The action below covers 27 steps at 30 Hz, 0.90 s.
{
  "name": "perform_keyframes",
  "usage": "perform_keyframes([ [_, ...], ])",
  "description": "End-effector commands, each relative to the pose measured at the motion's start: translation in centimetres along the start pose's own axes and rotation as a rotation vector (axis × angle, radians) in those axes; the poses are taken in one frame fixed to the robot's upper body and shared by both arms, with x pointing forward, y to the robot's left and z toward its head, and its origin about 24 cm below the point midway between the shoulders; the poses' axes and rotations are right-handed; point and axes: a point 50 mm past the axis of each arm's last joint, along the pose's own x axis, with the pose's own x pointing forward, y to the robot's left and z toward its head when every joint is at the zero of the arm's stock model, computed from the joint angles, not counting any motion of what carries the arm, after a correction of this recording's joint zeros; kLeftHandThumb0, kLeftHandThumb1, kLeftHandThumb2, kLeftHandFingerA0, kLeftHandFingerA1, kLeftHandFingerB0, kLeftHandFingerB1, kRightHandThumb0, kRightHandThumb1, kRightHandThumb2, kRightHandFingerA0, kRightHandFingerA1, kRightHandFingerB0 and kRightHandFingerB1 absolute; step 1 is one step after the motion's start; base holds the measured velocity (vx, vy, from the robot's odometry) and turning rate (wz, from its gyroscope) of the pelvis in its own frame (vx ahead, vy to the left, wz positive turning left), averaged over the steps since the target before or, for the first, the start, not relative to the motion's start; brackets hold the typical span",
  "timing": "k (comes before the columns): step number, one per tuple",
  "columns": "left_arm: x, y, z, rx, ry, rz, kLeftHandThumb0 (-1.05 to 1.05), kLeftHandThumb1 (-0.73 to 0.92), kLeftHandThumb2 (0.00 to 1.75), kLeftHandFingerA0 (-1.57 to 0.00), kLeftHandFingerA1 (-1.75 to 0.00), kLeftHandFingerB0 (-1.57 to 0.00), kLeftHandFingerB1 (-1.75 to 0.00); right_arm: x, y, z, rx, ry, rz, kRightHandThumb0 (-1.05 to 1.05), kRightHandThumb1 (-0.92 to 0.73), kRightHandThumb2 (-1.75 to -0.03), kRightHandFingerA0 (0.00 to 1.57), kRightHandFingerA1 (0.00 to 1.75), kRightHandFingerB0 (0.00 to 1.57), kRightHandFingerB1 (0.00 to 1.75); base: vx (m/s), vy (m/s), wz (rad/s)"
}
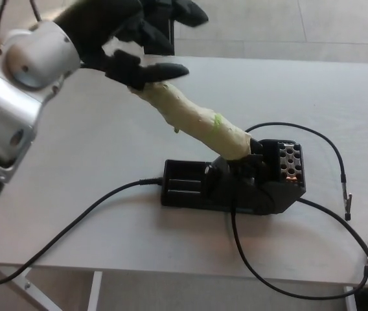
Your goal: Use the left hand of the robot to grab the soldering gun kept on the middle of the table and pull it out of its base and keep it on the left side of the base
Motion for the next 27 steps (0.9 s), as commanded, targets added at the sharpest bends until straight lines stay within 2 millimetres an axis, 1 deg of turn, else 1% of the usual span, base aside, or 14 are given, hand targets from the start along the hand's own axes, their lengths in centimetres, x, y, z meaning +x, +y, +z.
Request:
perform_keyframes([
  [1,0.3,-0.8,-0.1,0.072,0.003,-0.064,-0.62,0.67,0.60,-0.51,-0.56,-0.45,-0.46,0.1,-0.5,1.2,0.007,-0.050,-0.024,-1.05,-0.52,-1.28,1.52,1.33,0.19,1.00,0.00,0.000,0.00],
  [3,0.6,-0.8,0.0,0.081,0.013,-0.074,-0.65,0.68,0.61,-0.48,-0.57,-0.44,-0.46,0.2,-0.4,1.4,0.021,-0.051,-0.027,-1.05,-0.50,-1.27,1.55,1.46,0.18,1.00,0.00,0.000,0.00],
  [6,0.7,-0.8,-0.3,0.103,-0.002,-0.072,-0.62,0.69,0.60,-0.49,-0.57,-0.48,-0.46,0.2,-0.4,1.5,0.012,-0.049,-0.025,-1.05,-0.43,-1.19,1.55,1.35,0.22,1.02,0.00,0.000,0.00],
  [7,0.6,-0.9,-0.3,0.124,-0.008,-0.073,-0.64,0.65,0.63,-0.51,-0.59,-0.47,-0.47,0.2,-0.4,1.5,0.010,-0.050,-0.024,-1.05,-0.51,-1.27,1.57,1.35,0.22,1.01,0.00,0.000,0.00],
  [9,0.6,-1.0,-0.5,0.151,-0.013,-0.075,-0.62,0.70,0.61,-0.52,-0.59,-0.48,-0.46,0.3,-0.4,1.6,0.007,-0.053,-0.024,-1.05,-0.50,-1.27,1.57,1.32,0.19,1.00,0.00,0.000,0.00],
  [10,0.7,-1.0,-0.6,0.165,-0.007,-0.079,-0.62,0.70,0.61,-0.52,-0.59,-0.48,-0.46,0.3,-0.4,1.7,0.006,-0.056,-0.023,-1.05,-0.50,-1.27,1.57,1.32,0.19,1.00,0.00,0.000,0.00],
  [11,0.7,-1.1,-0.7,0.171,-0.001,-0.082,-0.63,0.70,0.61,-0.54,-0.58,-0.46,-0.44,0.3,-0.4,1.7,0.005,-0.055,-0.027,-1.05,-0.51,-1.27,1.54,1.48,0.16,0.97,0.00,0.000,0.00],
  [13,0.7,-1.1,-0.8,0.183,0.004,-0.088,-0.63,0.71,0.62,-0.55,-0.58,-0.45,-0.44,0.3,-0.3,1.9,0.010,-0.060,-0.024,-1.05,-0.51,-1.27,1.57,1.40,0.18,0.98,0.00,0.000,0.00],
  [20,0.5,-0.9,-0.8,0.213,0.018,-0.118,-0.64,0.72,0.62,-0.49,-0.57,-0.41,-0.43,0.5,-0.1,2.6,0.030,-0.068,-0.030,-1.05,-0.50,-1.26,1.57,1.41,0.26,1.03,0.00,0.000,0.00],
  [21,0.4,-1.0,-0.8,0.231,0.024,-0.135,-0.67,0.73,0.61,-0.52,-0.58,-0.38,-0.41,0.5,0.0,2.7,0.029,-0.072,-0.033,-1.05,-0.42,-1.17,1.52,1.36,0.27,1.06,0.00,0.000,0.00],
  [22,0.4,-1.2,-0.7,0.254,0.031,-0.158,-0.69,0.76,0.63,-0.46,-0.58,-0.36,-0.40,0.5,0.0,2.8,0.025,-0.074,-0.037,-1.05,-0.60,-0.83,1.36,1.46,0.03,1.54,0.00,0.000,0.00],
  [23,0.2,-1.2,-0.6,0.277,0.045,-0.192,-0.70,0.76,0.63,-0.42,-0.55,-0.35,-0.38,0.5,0.1,2.9,0.027,-0.077,-0.037,-1.05,-0.51,-1.27,1.55,1.40,0.32,1.06,0.00,0.000,0.00],
  [26,-0.1,-1.6,-0.7,0.284,0.075,-0.246,-0.70,0.74,0.62,-0.43,-0.51,-0.34,-0.37,0.6,0.2,3.1,-0.001,-0.077,-0.042,-1.05,-0.44,-1.17,1.52,1.35,0.26,1.06,0.00,0.000,0.00],
  [27,-0.1,-1.8,-0.6,0.296,0.073,-0.261,-0.65,0.72,0.62,-0.44,-0.53,-0.33,-0.38,0.6,0.2,3.2,0.000,-0.077,-0.041,-1.04,-0.52,-1.27,1.55,1.44,0.24,0.99,0.00,0.000,0.00],
])
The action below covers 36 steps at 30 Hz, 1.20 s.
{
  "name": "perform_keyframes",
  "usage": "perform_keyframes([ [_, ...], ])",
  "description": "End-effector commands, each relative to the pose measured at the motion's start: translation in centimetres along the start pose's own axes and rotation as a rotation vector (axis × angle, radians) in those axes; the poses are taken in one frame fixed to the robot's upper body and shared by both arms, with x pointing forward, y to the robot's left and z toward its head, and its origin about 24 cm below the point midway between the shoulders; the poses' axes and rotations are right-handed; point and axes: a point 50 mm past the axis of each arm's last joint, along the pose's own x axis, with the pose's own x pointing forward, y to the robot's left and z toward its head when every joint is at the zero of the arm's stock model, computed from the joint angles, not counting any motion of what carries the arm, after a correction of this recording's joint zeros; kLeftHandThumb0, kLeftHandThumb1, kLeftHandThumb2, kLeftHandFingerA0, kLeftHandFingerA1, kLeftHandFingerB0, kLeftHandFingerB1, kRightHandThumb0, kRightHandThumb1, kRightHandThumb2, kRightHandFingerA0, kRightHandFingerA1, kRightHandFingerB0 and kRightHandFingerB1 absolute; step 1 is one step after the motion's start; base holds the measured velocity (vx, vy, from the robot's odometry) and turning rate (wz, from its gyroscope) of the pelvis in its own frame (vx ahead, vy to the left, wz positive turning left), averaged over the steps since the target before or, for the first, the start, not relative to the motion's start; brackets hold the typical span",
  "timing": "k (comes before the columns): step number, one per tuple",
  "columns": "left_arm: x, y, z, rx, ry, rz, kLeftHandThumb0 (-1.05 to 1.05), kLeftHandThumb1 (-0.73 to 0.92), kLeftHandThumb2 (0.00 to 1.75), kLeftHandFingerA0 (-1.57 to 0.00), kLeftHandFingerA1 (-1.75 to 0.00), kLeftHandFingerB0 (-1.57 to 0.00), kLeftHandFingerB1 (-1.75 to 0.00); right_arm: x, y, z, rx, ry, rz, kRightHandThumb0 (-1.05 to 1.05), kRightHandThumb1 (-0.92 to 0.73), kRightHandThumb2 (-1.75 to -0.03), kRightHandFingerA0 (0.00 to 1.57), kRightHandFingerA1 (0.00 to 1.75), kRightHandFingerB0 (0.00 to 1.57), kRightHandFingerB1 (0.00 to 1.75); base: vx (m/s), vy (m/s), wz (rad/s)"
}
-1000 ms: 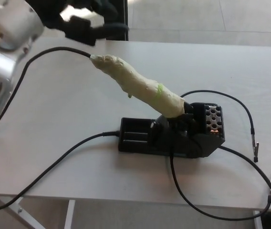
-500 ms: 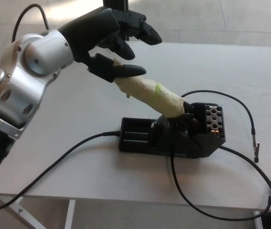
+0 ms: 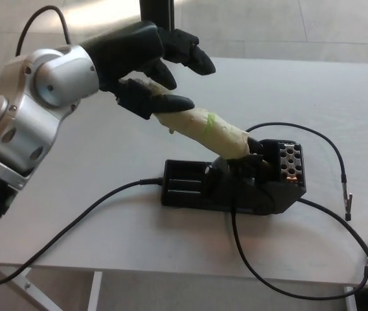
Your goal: Use the left hand of the robot to grab the soldering gun kept on the middle of the table and pull it out of its base and keep it on the left side of the base
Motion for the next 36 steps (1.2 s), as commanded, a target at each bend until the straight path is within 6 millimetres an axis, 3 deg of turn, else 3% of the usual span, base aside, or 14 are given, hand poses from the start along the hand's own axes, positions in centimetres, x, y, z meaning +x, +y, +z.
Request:
perform_keyframes([
  [1,-0.4,-0.8,0.1,0.088,0.036,-0.130,-0.65,0.72,0.62,-0.44,-0.53,-0.33,-0.38,0.2,-0.8,1.3,-0.017,-0.029,-0.039,-1.04,-0.52,-1.27,1.55,1.44,0.24,0.99,0.00,0.000,0.00],
  [7,-0.7,-0.6,0.9,0.097,0.027,-0.170,-0.67,0.75,0.62,-0.40,-0.53,-0.31,-0.38,0.3,-0.7,1.9,-0.030,-0.053,-0.032,-1.05,-0.53,-1.27,1.57,1.36,0.25,1.02,0.00,0.000,0.00],
  [8,-0.7,-0.5,1.1,0.106,0.017,-0.169,-0.68,0.76,0.63,-0.41,-0.54,-0.31,-0.39,0.3,-0.6,2.0,-0.030,-0.053,-0.033,-1.05,-0.62,-0.91,1.39,1.37,0.00,1.55,0.00,0.000,0.00],
  [11,-0.8,-0.4,1.5,0.110,0.003,-0.178,-0.68,0.75,0.62,-0.45,-0.60,-0.29,-0.40,0.3,-0.7,2.0,-0.027,-0.054,-0.029,-1.05,-0.72,-0.80,0.99,1.50,0.05,1.46,0.00,0.000,0.00],
  [15,-1.0,-0.5,1.7,0.130,-0.004,-0.185,-0.66,0.74,0.62,-0.48,-0.63,-0.28,-0.40,0.3,-0.8,2.1,-0.025,-0.057,-0.031,-1.05,-0.73,-0.80,1.05,1.45,0.08,1.45,0.00,0.000,0.00],
  [17,-1.0,-0.8,1.7,0.140,0.000,-0.190,-0.67,0.74,0.62,-0.52,-0.61,-0.27,-0.39,0.3,-0.7,2.1,-0.027,-0.060,-0.029,-1.05,-0.53,-1.24,1.19,1.37,0.29,1.05,0.00,0.000,0.00],
  [18,-1.1,-0.9,1.6,0.159,0.005,-0.196,-0.68,0.73,0.61,-0.60,-0.61,-0.28,-0.38,0.3,-0.7,2.1,-0.027,-0.060,-0.031,-1.05,-0.66,-0.91,1.14,1.43,0.09,1.56,0.00,0.000,0.00],
  [19,-1.1,-1.1,1.6,0.177,0.015,-0.206,-0.72,0.57,0.94,-0.60,-0.69,-0.23,-0.50,0.3,-0.6,2.1,-0.027,-0.058,-0.029,-1.05,-0.72,-0.83,1.14,1.43,0.11,1.46,0.00,0.000,0.00],
  [20,-1.1,-1.2,1.6,0.187,0.016,-0.208,-0.67,0.71,0.61,-0.75,-0.65,-0.29,-0.39,0.3,-0.6,2.1,-0.025,-0.057,-0.029,-1.05,-0.66,-0.93,1.16,1.41,0.10,1.54,0.00,0.000,0.00],
  [21,-1.1,-1.3,1.6,0.209,0.018,-0.212,-0.70,0.55,0.91,-0.79,-0.75,-0.23,-0.50,0.3,-0.6,2.1,-0.026,-0.056,-0.032,-1.04,-0.65,-0.95,1.18,1.39,0.09,1.55,0.00,0.000,0.00],
  [31,-1.4,-2.2,0.8,0.438,0.077,-0.239,-0.60,0.47,0.82,-0.98,-1.06,-0.24,-0.49,0.4,-0.3,2.5,-0.058,-0.075,-0.031,-0.99,-0.67,-0.93,1.21,1.40,0.03,1.50,0.00,0.000,0.00],
  [33,-1.5,-2.7,0.5,0.463,0.078,-0.243,-0.58,0.46,0.80,-0.92,-1.08,-0.24,-0.49,0.4,-0.3,2.5,-0.066,-0.074,-0.029,-0.98,-0.51,-1.19,1.22,1.31,0.26,1.02,0.00,0.000,0.00],
  [34,-1.6,-3.0,0.2,0.478,0.094,-0.255,-0.39,0.39,0.89,-0.86,-0.99,-0.11,-0.49,0.4,-0.3,2.5,-0.066,-0.075,-0.029,-0.96,-0.65,-1.00,1.19,1.39,0.00,1.51,0.00,0.000,0.00],
  [36,-1.6,-3.3,-0.1,0.501,0.119,-0.273,-0.39,0.39,0.89,-0.86,-0.99,-0.11,-0.49,0.4,-0.2,2.6,-0.066,-0.077,-0.030,-0.96,-0.65,-1.00,1.19,1.39,0.00,1.51,0.00,0.000,0.00],
])
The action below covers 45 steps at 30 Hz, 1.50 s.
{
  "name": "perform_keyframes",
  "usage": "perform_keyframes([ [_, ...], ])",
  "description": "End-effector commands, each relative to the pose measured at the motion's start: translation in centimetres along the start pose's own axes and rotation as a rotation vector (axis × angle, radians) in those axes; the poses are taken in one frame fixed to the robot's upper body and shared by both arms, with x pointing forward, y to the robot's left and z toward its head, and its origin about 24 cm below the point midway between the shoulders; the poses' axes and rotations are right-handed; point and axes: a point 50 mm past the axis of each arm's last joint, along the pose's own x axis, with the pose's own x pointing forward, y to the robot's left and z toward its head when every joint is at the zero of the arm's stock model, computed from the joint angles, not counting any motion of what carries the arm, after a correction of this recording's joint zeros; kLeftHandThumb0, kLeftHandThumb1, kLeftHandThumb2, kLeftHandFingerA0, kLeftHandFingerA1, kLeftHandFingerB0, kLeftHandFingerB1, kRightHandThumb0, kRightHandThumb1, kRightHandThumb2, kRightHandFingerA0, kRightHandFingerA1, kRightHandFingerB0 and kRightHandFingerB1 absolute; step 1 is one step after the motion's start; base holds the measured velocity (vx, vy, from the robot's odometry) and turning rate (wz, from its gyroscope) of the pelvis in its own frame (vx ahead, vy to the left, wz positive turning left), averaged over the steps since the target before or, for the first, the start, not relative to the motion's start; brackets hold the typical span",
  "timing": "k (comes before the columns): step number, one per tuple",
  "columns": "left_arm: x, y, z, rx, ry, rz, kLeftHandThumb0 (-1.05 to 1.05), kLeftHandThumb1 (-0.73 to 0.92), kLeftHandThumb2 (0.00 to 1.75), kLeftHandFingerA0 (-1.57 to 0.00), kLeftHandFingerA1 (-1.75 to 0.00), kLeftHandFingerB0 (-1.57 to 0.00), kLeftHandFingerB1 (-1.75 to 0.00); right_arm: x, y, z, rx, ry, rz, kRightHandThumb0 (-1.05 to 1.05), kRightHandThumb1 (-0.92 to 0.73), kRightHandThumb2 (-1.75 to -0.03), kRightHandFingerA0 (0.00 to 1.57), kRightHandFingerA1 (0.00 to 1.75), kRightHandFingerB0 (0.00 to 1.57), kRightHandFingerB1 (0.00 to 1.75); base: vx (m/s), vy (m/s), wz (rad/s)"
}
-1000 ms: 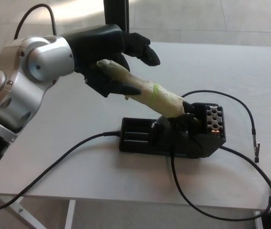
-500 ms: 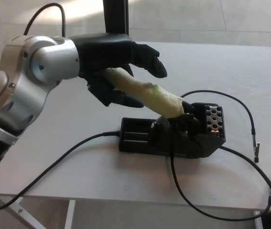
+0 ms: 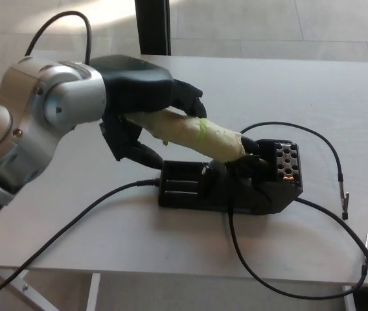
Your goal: Use the left hand of the robot to grab the soldering gun kept on the middle of the table and pull it out of its base and keep it on the left side of the base
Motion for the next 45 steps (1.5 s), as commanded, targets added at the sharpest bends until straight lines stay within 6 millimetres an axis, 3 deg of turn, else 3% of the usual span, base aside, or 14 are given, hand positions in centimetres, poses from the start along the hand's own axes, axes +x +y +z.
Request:
perform_keyframes([
  [1,0.0,-1.8,-0.7,0.124,0.069,-0.050,-0.55,0.46,0.77,-0.93,-1.12,-0.19,-0.46,0.1,-0.7,1.0,-0.016,-0.040,-0.031,-0.96,-0.50,-1.19,1.22,1.32,0.29,1.05,0.00,0.000,0.00],
  [4,0.1,-2.3,-0.9,0.145,0.053,-0.006,-0.52,0.46,0.77,-0.97,-1.17,-0.22,-0.48,0.1,-0.7,1.1,-0.019,-0.044,-0.037,-0.94,-0.65,-1.04,1.20,1.38,0.03,1.51,0.00,0.000,0.00],
  [8,0.0,-2.5,-0.9,0.157,0.000,0.072,-0.46,0.49,0.78,-0.97,-1.20,-0.30,-0.53,0.1,-0.7,1.0,-0.018,-0.038,-0.028,-0.97,-0.52,-1.20,1.19,1.32,0.29,1.05,0.00,0.000,0.00],
  [9,-0.1,-2.6,-0.9,0.160,-0.016,0.096,-0.35,0.64,0.60,-0.88,-1.28,-0.37,-0.47,0.1,-0.7,0.9,-0.011,-0.035,-0.032,-0.98,-0.68,-1.00,1.16,1.40,0.05,1.52,0.00,0.000,0.00],
  [10,-0.1,-2.7,-0.9,0.157,-0.049,0.140,-0.30,0.69,0.62,-0.89,-1.33,-0.42,-0.50,0.1,-0.7,0.9,-0.007,-0.035,-0.031,-0.98,-0.52,-1.20,1.21,1.32,0.32,1.08,0.00,0.000,0.00],
  [22,0.0,-3.2,-0.9,0.086,-0.138,0.250,-0.33,0.72,0.64,-0.91,-1.42,-0.38,-0.52,0.1,-1.1,0.8,0.007,-0.035,-0.028,-0.95,-0.51,-1.21,1.16,1.28,0.35,1.08,0.00,0.000,0.00],
  [23,0.0,-3.2,-0.9,0.081,-0.139,0.246,-0.36,0.72,0.63,-0.90,-1.38,-0.37,-0.52,0.1,-1.1,0.8,0.012,-0.034,-0.030,-0.94,-0.62,-1.03,1.13,1.35,0.14,1.51,0.00,0.000,0.00],
  [28,0.0,-3.7,-0.8,0.038,-0.166,0.255,-0.38,0.66,0.62,-1.03,-1.42,-0.43,-0.53,0.1,-1.1,0.8,0.031,-0.028,-0.035,-0.88,-0.53,-1.26,1.20,1.28,0.36,1.01,0.00,0.000,0.00],
  [29,0.0,-3.6,-0.9,0.025,-0.163,0.252,-0.37,0.68,0.61,-1.08,-1.38,-0.43,-0.52,0.1,-1.0,0.9,0.029,-0.032,-0.032,-0.90,-0.60,-1.00,1.16,1.41,0.17,1.52,0.00,0.000,0.00],
  [31,-0.1,-4.1,-0.8,-0.004,-0.183,0.247,-0.25,0.74,0.64,-1.14,-1.31,-0.46,-0.50,0.1,-1.0,1.1,0.017,-0.038,-0.022,-0.88,-0.54,-1.26,1.17,1.25,0.35,1.00,0.00,0.000,0.00],
  [33,-0.1,-4.2,-0.7,-0.002,-0.202,0.252,-0.08,0.64,0.74,-1.04,-1.53,-0.50,-0.51,0.2,-1.0,1.2,0.016,-0.042,-0.028,-0.93,-0.58,-1.09,1.17,1.31,0.16,1.54,0.00,0.000,0.00],
  [36,-0.2,-4.1,-0.8,-0.005,-0.220,0.239,-0.03,0.56,0.87,-0.98,-1.59,-0.93,-0.80,0.2,-1.0,1.3,0.016,-0.046,-0.031,-0.97,-0.54,-1.20,1.20,1.27,0.40,1.13,0.00,0.000,0.00],
  [40,-0.3,-4.0,-0.9,0.005,-0.234,0.234,-0.13,0.61,1.01,-0.91,-1.75,-0.77,-1.71,0.2,-0.9,1.4,0.010,-0.051,-0.037,-0.91,-0.67,-1.06,1.30,1.25,0.27,1.52,0.00,0.000,0.00],
  [45,-0.4,-3.9,-1.3,-0.031,-0.246,0.244,-0.12,0.57,1.09,-0.93,-1.75,-0.74,-1.69,0.2,-0.8,1.3,0.035,-0.039,-0.047,-0.98,-0.81,-0.88,1.36,1.14,0.26,1.47,0.00,0.000,0.00],
])
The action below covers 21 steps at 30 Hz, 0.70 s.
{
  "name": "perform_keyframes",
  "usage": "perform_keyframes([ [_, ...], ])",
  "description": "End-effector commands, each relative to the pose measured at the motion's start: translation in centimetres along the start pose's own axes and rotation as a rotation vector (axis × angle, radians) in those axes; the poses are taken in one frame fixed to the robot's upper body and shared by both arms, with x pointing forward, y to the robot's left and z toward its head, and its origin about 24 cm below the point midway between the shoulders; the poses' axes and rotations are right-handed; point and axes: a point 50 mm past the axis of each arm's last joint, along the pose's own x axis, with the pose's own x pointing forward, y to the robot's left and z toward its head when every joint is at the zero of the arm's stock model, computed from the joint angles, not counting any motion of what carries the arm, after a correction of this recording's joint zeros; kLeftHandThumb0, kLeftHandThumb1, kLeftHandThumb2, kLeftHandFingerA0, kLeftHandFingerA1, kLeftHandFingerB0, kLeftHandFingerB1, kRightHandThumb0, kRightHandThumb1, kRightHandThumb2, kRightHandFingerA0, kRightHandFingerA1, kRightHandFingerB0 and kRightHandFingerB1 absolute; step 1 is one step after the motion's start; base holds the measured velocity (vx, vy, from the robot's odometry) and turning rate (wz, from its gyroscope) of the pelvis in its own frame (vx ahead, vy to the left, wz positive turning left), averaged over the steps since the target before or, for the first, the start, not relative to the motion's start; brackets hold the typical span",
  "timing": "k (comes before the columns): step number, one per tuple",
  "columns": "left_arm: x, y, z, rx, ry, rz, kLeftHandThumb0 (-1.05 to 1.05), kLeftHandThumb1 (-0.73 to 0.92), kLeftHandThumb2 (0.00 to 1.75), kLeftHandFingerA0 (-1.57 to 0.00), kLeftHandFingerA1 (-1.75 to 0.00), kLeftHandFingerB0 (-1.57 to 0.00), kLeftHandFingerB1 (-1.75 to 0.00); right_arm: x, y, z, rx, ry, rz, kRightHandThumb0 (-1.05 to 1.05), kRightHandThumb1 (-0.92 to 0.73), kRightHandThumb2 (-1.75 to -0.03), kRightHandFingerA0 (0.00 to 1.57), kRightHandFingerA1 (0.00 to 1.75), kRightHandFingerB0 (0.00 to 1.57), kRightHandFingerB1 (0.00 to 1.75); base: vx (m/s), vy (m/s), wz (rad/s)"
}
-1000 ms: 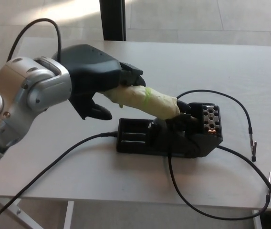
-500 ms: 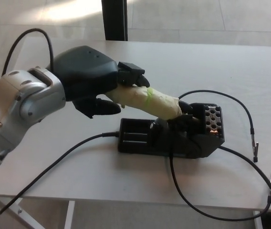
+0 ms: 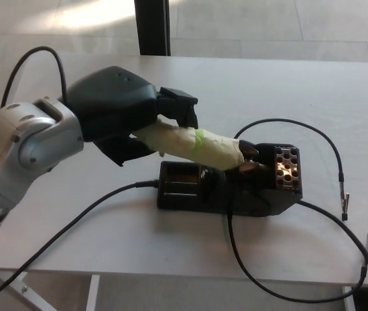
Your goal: Use the left hand of the robot to grab the soldering gun kept on the middle of the table and pull it out of its base and keep it on the left side of the base
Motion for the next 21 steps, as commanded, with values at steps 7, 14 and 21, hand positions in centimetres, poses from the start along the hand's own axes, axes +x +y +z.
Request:
perform_keyframes([
  [7,-0.4,-1.3,-0.2,-0.036,-0.057,-0.064,-0.12,0.53,1.14,-0.93,-1.75,-0.75,-1.68,0.1,-0.6,1.2,-0.021,-0.049,-0.038,-0.97,-0.88,-0.88,1.51,1.01,0.38,1.44,0.00,0.000,0.00],
  [14,-0.3,-1.0,-0.1,-0.069,-0.044,-0.013,-0.08,0.52,1.16,-0.94,-1.75,-0.76,-1.66,0.1,-0.8,1.0,-0.019,-0.044,-0.043,-0.94,-0.87,-0.93,1.56,0.97,0.42,1.46,0.00,0.000,0.00],
  [21,-0.6,0.4,-0.6,-0.030,0.016,-0.044,-0.06,0.53,1.15,-0.95,-1.75,-0.76,-1.66,0.1,-0.9,0.8,-0.002,-0.026,-0.045,-0.91,-0.88,-0.98,1.53,1.00,0.45,1.40,0.00,0.000,0.00],
])
